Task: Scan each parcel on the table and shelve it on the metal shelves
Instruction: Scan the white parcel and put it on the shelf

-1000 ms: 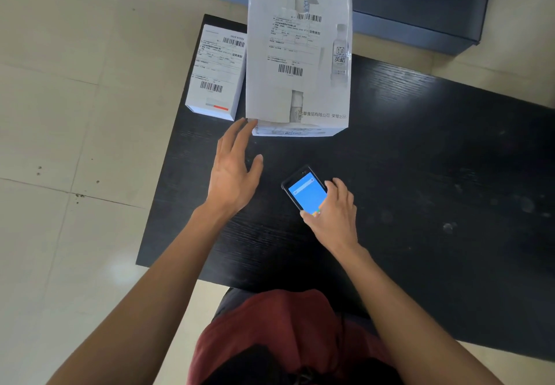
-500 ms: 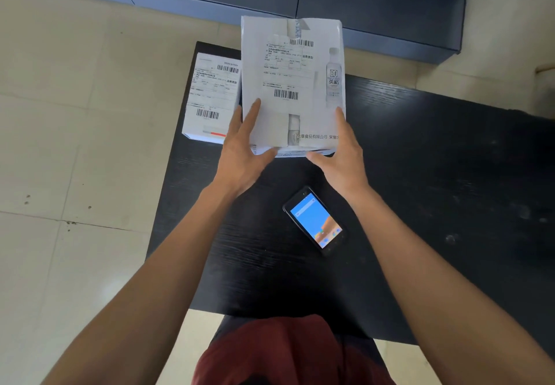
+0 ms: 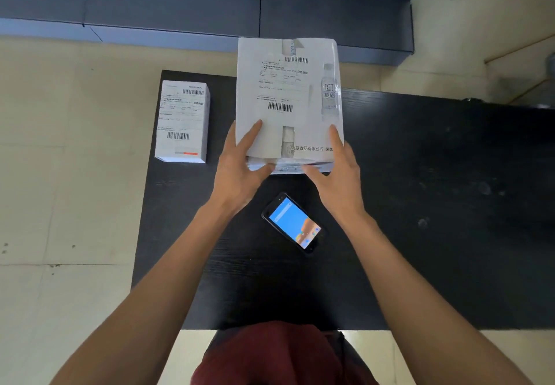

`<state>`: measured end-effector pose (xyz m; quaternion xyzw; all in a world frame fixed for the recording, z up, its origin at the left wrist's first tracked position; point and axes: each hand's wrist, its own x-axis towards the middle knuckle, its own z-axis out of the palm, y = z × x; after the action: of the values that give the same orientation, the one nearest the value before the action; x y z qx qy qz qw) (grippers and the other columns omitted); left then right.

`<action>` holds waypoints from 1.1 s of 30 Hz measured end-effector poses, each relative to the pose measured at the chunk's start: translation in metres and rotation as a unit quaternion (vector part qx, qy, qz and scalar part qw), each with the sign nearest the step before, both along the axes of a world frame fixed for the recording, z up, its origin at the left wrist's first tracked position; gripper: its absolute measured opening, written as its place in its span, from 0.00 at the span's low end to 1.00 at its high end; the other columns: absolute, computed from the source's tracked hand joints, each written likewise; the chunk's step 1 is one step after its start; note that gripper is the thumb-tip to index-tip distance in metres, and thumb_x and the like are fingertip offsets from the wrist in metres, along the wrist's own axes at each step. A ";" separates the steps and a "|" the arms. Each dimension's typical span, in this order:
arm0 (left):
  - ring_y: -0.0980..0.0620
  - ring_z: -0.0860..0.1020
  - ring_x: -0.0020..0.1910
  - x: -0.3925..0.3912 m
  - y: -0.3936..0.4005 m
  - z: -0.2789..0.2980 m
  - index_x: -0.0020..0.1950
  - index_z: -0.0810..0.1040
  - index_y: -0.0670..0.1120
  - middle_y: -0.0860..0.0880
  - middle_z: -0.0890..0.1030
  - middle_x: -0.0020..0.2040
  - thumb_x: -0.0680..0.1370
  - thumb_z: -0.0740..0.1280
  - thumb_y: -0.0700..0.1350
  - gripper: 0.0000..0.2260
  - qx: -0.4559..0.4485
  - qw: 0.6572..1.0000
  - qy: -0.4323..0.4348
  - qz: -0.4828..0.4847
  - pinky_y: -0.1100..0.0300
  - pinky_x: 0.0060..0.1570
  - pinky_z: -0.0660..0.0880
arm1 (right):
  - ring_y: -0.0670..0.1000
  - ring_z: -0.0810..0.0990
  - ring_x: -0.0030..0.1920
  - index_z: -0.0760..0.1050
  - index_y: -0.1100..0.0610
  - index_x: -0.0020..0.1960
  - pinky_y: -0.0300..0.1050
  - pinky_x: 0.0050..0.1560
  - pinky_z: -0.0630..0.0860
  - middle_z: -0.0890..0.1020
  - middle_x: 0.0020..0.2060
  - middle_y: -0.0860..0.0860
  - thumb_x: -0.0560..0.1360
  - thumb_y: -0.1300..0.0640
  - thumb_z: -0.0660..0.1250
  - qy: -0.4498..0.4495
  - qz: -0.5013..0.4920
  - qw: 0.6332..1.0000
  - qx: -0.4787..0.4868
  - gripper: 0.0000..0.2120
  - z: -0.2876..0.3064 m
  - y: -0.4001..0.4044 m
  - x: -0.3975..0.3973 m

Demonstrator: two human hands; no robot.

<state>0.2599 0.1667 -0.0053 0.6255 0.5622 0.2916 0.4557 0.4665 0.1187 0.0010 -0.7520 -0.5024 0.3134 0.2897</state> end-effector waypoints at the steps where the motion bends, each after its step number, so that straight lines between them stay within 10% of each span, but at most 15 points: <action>1: 0.54 0.64 0.76 0.008 -0.002 0.005 0.79 0.66 0.59 0.52 0.62 0.79 0.74 0.77 0.43 0.36 0.004 1.000 -0.002 -0.009 0.50 0.73 0.70 | 0.49 0.68 0.73 0.54 0.47 0.83 0.49 0.72 0.72 0.66 0.75 0.52 0.76 0.56 0.75 0.001 -0.011 1.000 0.015 0.43 0.005 -0.007 0.006; 5: 0.56 0.65 0.75 0.046 -0.016 0.026 0.79 0.66 0.59 0.53 0.63 0.78 0.74 0.77 0.42 0.36 0.037 0.998 -0.005 -0.059 0.61 0.72 0.68 | 0.47 0.67 0.74 0.59 0.50 0.82 0.30 0.69 0.67 0.65 0.76 0.52 0.75 0.61 0.76 0.008 -0.067 0.995 0.073 0.41 0.021 -0.044 0.036; 11: 0.57 0.64 0.75 0.116 -0.067 0.058 0.79 0.67 0.56 0.53 0.62 0.79 0.73 0.78 0.41 0.37 0.083 0.988 -0.003 -0.131 0.79 0.65 0.60 | 0.42 0.65 0.73 0.60 0.45 0.80 0.36 0.72 0.65 0.64 0.76 0.50 0.76 0.61 0.75 0.027 -0.147 0.982 0.118 0.40 0.047 -0.125 0.085; 23: 0.57 0.62 0.77 0.263 -0.249 0.099 0.79 0.64 0.60 0.56 0.61 0.80 0.75 0.77 0.45 0.36 0.144 0.945 -0.045 -0.291 0.76 0.67 0.63 | 0.29 0.62 0.69 0.57 0.34 0.78 0.23 0.60 0.69 0.61 0.77 0.43 0.75 0.56 0.76 0.003 -0.299 0.940 0.164 0.42 0.081 -0.354 0.196; 27: 0.59 0.62 0.77 0.311 -0.301 0.107 0.79 0.63 0.62 0.58 0.61 0.79 0.75 0.77 0.46 0.37 0.151 0.923 -0.059 -0.350 0.79 0.64 0.63 | 0.33 0.62 0.69 0.56 0.34 0.78 0.36 0.66 0.71 0.58 0.77 0.40 0.76 0.53 0.75 -0.007 -0.362 0.919 0.160 0.40 0.092 -0.423 0.223; 33: 0.59 0.62 0.77 0.379 -0.359 0.120 0.79 0.62 0.65 0.58 0.59 0.80 0.74 0.78 0.45 0.40 0.171 0.888 -0.068 -0.422 0.78 0.64 0.64 | 0.43 0.66 0.71 0.62 0.39 0.79 0.21 0.63 0.64 0.66 0.76 0.51 0.76 0.56 0.76 -0.011 -0.442 0.876 0.192 0.38 0.111 -0.502 0.260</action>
<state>0.6384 -0.1924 0.1151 0.8509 0.1541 0.2046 0.4587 0.7262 -0.3829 0.1124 -0.8286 -0.1709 0.0419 0.5315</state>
